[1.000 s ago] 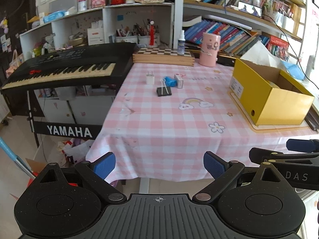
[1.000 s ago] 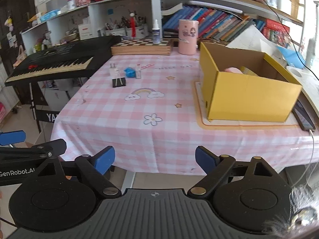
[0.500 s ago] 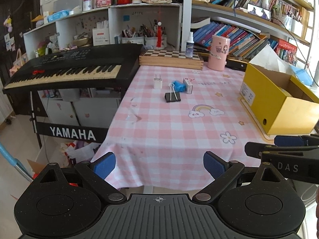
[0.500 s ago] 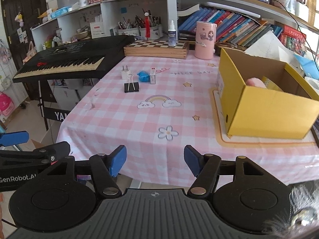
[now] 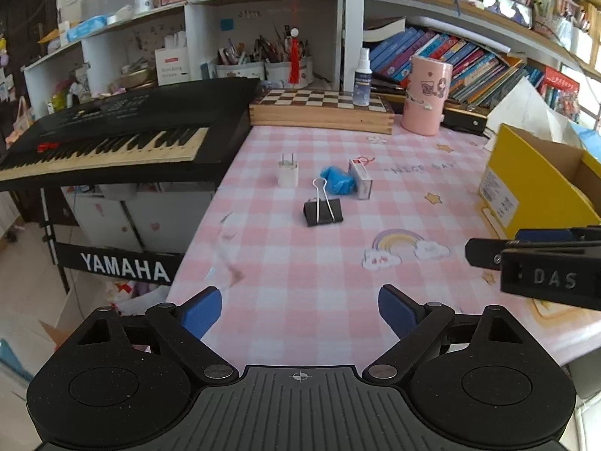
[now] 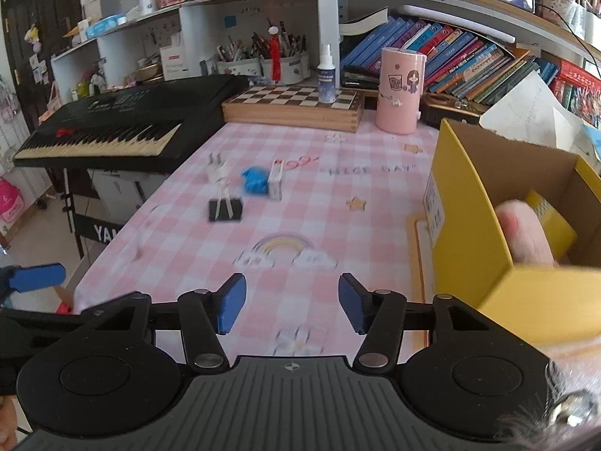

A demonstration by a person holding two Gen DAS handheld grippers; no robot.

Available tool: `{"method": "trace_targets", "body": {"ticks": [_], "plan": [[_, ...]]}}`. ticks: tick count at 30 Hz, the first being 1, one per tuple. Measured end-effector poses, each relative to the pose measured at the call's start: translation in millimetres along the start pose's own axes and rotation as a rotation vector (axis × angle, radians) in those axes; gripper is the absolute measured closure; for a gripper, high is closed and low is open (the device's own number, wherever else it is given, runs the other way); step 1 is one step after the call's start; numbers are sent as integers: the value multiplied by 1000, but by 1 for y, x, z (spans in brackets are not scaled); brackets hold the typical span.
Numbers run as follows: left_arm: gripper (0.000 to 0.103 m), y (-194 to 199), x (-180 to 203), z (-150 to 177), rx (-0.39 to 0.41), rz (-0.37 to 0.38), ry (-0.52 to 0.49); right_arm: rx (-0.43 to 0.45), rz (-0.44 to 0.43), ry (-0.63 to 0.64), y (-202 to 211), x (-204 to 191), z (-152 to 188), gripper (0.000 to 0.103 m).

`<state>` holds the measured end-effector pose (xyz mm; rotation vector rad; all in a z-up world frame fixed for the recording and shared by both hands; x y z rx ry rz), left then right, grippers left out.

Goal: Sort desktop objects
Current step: 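Move the left tool to the black binder clip while the right tool approaches the white eraser box, then grasp the black binder clip with the left tool while the right tool grasps the white eraser box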

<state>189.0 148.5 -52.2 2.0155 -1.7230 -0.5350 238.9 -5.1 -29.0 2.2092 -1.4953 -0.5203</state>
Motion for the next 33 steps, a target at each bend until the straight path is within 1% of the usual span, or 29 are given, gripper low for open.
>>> {"method": "trace_targets", "body": {"ticks": [4, 6, 10, 12, 15, 19, 20, 21, 22, 23, 26, 27, 30, 33], "plan": [[13, -31, 5, -11, -10, -14, 9, -1, -2, 1, -25, 8, -16, 51], [17, -45, 8, -16, -21, -20, 16, 0, -5, 8, -35, 11, -23, 51], [23, -74, 12, -22, -38, -27, 37, -2, -8, 17, -57, 15, -35, 51], [29, -88, 15, -27, -43, -30, 43, 3, -9, 19, -66, 18, -41, 51], [33, -108, 19, -33, -50, -33, 60, 5, -11, 22, -79, 21, -50, 51], [34, -133, 20, -40, -63, -37, 71, 5, -12, 21, -94, 27, -61, 51], [38, -138, 20, -41, -67, -38, 71, 4, -12, 19, -98, 28, -64, 51], [40, -143, 21, -42, -72, -40, 70, 4, -13, 18, -101, 29, -66, 51], [41, -147, 21, -42, -78, -40, 68, 2, -15, 18, -105, 30, -69, 51], [44, -151, 22, -43, -85, -40, 67, 1, -18, 19, -108, 30, -70, 51], [58, -159, 24, -41, -109, -43, 49, -13, -28, 19, -121, 29, -74, 51], [63, -159, 25, -41, -103, -40, 37, -19, -32, 19, -125, 27, -75, 51], [64, -157, 18, -41, -103, -17, 46, -32, -52, 26, -139, 20, -76, 51], [64, -148, 6, -43, -95, -29, 63, -53, -76, 35, -156, 10, -75, 52]]}}
Point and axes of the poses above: each gripper's, at about its wrist camera, not at the fingertips, and y roughly against the way its jaws point, x to its right, z to its underside, the point moved 4 cm from there along -y, roughly the way its jaws point, and after that the axes turned 8 degrees about x, right-handed, at the moved point
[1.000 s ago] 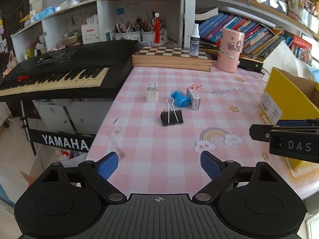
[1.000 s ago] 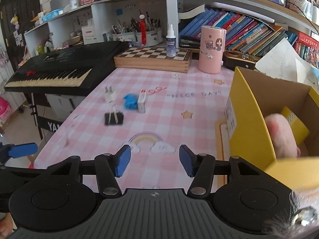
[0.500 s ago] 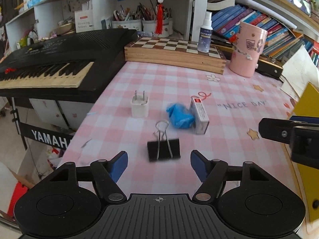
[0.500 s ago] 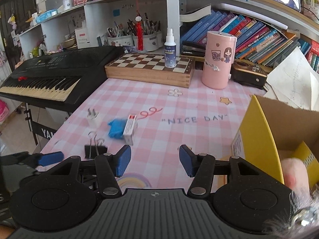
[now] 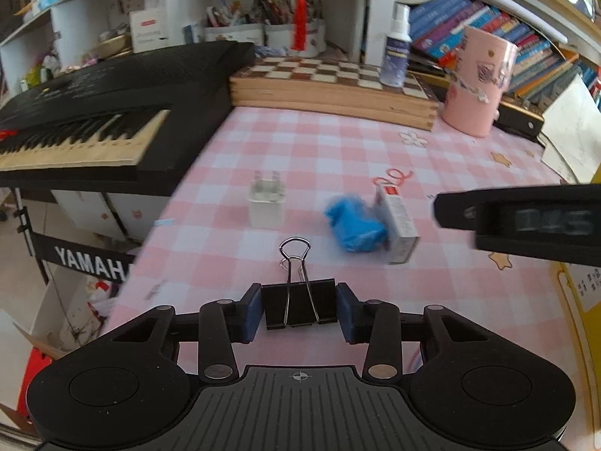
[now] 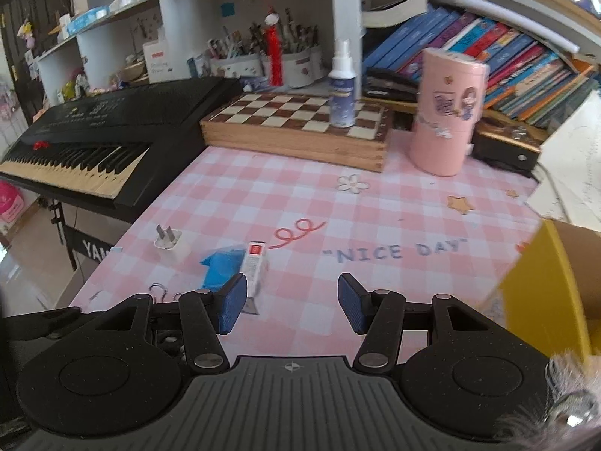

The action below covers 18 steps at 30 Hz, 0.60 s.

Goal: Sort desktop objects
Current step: 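Grasp the black binder clip with the left tool while the right tool grasps the white eraser box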

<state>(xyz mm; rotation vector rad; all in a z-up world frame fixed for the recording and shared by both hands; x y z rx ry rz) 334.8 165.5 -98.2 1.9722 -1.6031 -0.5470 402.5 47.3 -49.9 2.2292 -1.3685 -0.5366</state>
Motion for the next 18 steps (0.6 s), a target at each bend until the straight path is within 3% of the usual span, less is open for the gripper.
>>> {"method": "trace_targets", "body": {"ticks": [8, 13, 18], "plan": [[64, 28, -32, -8, 19, -22, 61, -33, -15, 0, -48, -18, -8, 76], [64, 37, -39, -6, 15, -25, 59, -114, 6, 17, -73, -18, 5, 88], [64, 43, -39, -8, 22, -8, 68, -92, -1, 16, -67, -15, 9, 90]]}}
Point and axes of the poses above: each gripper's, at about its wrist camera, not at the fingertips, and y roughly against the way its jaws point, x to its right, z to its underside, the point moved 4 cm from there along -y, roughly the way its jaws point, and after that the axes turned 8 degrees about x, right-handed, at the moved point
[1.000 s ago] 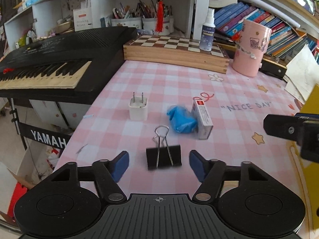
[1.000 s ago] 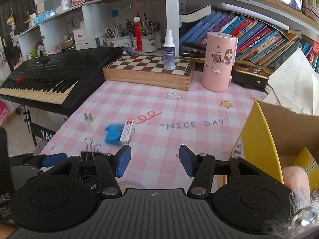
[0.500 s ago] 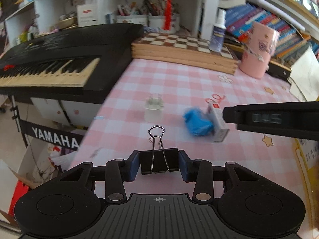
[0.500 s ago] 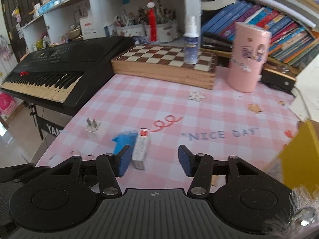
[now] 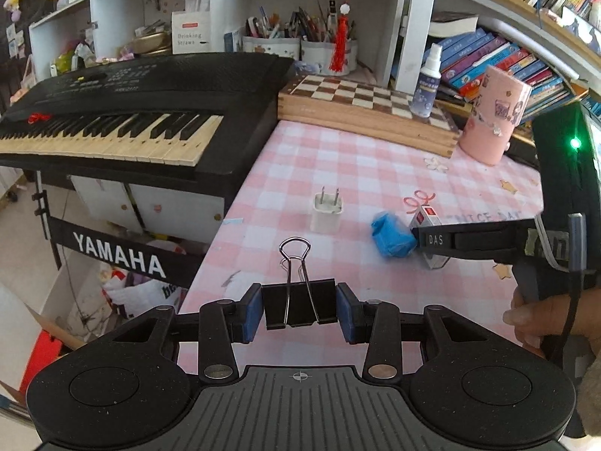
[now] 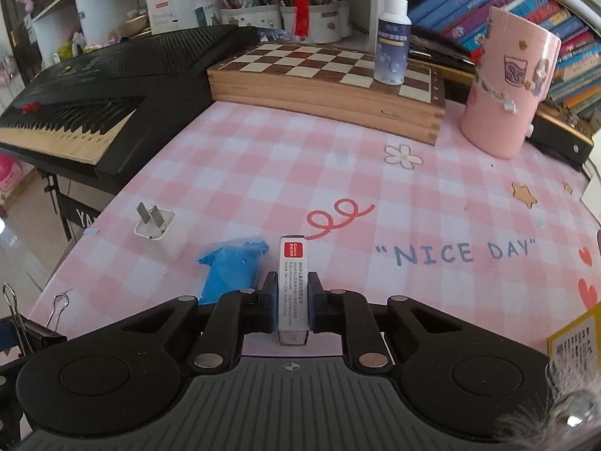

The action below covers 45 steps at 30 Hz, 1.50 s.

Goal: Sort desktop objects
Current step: 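Grasp the black binder clip with the left tool while the right tool grasps the white eraser box, then carry the binder clip and eraser box in both tools over the yellow box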

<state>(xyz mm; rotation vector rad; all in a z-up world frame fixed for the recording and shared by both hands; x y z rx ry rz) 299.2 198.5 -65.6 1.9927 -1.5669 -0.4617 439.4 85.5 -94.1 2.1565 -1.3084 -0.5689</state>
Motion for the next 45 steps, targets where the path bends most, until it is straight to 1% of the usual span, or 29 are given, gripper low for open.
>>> {"method": "trace_targets", "body": {"ticks": [5, 8, 10, 13, 19, 22, 28, 32, 39, 45], "plan": [[64, 13, 3, -7, 40, 39, 19, 41, -18, -20, 30, 5, -4, 90], [64, 23, 7, -10, 61, 68, 23, 77, -36, -37, 61, 9, -6, 90], [64, 31, 11, -11, 75, 90, 13, 104, -38, -34, 80, 10, -6, 90], [64, 46, 20, -10, 107, 119, -36, 129, -32, -43, 108, 13, -1, 90], [64, 74, 31, -2, 122, 197, -63, 155, -7, -48, 154, 12, 16, 90], [64, 89, 31, 3, 139, 223, -71, 155, 6, -53, 171, 8, 28, 90], [64, 110, 28, 24, 119, 266, -68, 132, 26, -60, 195, -6, 56, 90], [64, 127, 20, 39, 108, 282, -63, 98, 19, -61, 205, -21, 76, 90], [64, 156, 8, 63, 101, 308, -70, 102, 54, -86, 238, -40, 106, 90], [64, 179, 5, 80, 103, 351, -89, 110, 95, -112, 270, -52, 132, 90]]}}
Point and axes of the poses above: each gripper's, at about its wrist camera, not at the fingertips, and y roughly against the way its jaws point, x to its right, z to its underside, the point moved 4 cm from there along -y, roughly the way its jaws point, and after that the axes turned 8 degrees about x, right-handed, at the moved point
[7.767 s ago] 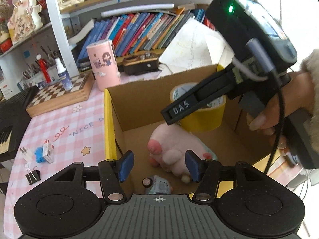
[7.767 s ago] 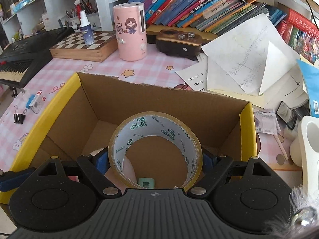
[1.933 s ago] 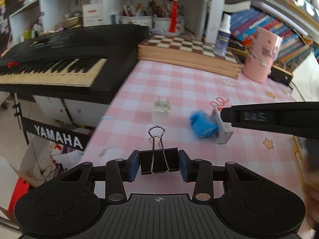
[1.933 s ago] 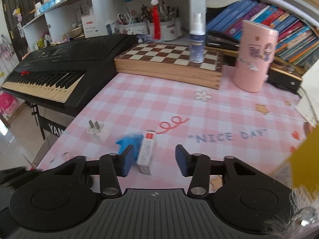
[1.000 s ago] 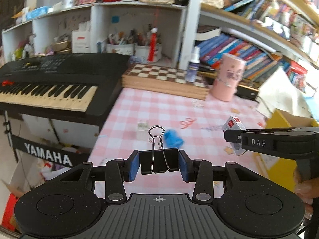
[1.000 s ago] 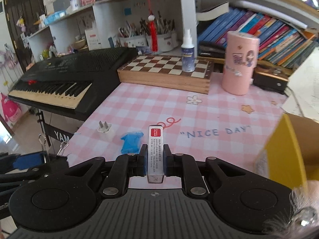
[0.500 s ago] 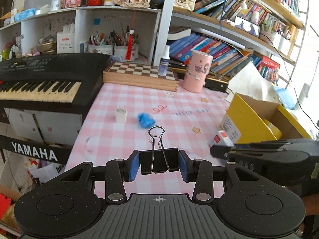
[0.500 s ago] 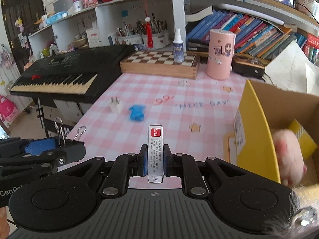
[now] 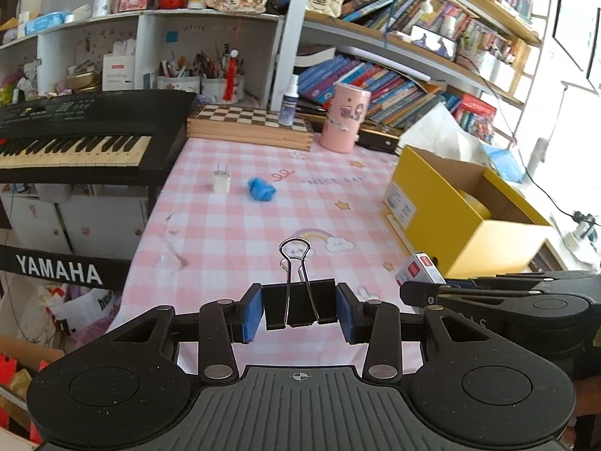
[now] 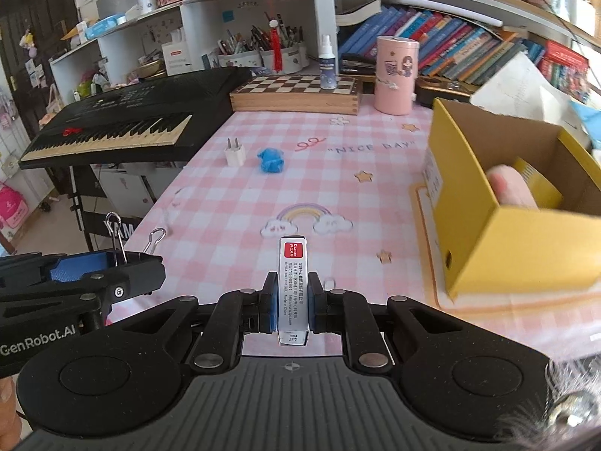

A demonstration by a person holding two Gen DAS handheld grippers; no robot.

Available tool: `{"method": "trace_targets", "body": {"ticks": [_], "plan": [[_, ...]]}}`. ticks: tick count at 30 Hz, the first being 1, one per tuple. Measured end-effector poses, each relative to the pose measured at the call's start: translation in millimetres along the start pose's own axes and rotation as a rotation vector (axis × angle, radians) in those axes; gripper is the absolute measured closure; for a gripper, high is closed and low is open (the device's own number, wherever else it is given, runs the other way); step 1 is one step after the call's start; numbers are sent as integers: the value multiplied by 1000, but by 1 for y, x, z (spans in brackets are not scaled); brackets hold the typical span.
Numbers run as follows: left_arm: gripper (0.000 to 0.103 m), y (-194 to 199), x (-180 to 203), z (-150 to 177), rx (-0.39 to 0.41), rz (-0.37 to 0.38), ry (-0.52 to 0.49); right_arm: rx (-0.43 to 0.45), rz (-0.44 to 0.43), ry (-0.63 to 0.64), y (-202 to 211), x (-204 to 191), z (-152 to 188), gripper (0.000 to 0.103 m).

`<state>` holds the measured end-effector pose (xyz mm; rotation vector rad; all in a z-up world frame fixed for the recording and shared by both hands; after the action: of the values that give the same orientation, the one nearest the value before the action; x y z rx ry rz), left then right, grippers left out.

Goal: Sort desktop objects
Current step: 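Carry the binder clip and eraser box in both tools over the yellow box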

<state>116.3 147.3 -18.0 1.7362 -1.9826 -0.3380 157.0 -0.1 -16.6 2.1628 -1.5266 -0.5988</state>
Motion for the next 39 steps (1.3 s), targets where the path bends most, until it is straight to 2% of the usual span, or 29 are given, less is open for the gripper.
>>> {"method": "trace_targets", "body": {"ticks": [8, 23, 39], "plan": [[64, 13, 20, 12, -21, 91, -56, 6, 82, -70, 38, 6, 29, 90], [64, 4, 70, 24, -69, 274, -148, 9, 259, -203, 80, 47, 55, 90], [64, -17, 109, 24, -95, 324, -183, 3, 314, -247, 90, 85, 62, 90]]}}
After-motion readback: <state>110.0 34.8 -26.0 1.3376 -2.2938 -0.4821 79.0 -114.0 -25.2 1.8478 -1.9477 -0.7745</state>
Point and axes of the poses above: each gripper's, at about its wrist camera, not at the fingertips, and y roughly against the way its jaws point, x to its right, z to its underside, the point moved 4 cm from there along -y, roughly the way its jaws point, and after that the axes turned 8 degrees about x, right-handed, at the moved point
